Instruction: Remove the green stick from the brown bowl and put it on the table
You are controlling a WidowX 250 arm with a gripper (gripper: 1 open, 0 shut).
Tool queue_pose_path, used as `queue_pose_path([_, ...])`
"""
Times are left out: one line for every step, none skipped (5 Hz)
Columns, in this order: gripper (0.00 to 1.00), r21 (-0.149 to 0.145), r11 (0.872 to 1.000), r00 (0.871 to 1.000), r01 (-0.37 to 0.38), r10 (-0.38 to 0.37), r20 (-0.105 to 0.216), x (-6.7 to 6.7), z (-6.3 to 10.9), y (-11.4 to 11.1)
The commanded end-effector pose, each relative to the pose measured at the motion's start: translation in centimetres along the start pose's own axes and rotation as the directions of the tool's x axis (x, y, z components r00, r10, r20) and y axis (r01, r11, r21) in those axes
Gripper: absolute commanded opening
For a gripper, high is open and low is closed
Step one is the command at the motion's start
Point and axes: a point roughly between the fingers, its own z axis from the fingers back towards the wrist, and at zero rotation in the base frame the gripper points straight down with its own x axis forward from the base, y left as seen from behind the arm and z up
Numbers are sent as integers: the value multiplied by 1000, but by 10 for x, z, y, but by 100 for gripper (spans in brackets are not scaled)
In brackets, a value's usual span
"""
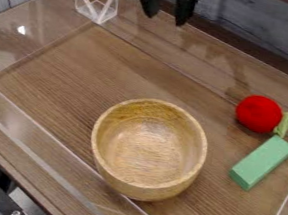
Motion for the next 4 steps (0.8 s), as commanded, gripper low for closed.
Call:
queue_pose_path([100,35,999,993,-17,13,113,15,39,-6])
queue_pose_path([100,51,997,993,-55,49,109,14,28,3])
queue_pose_path([100,67,994,992,-84,77,103,9,17,11])
queue_pose_path([100,69,995,992,-77,70,101,6,9,7])
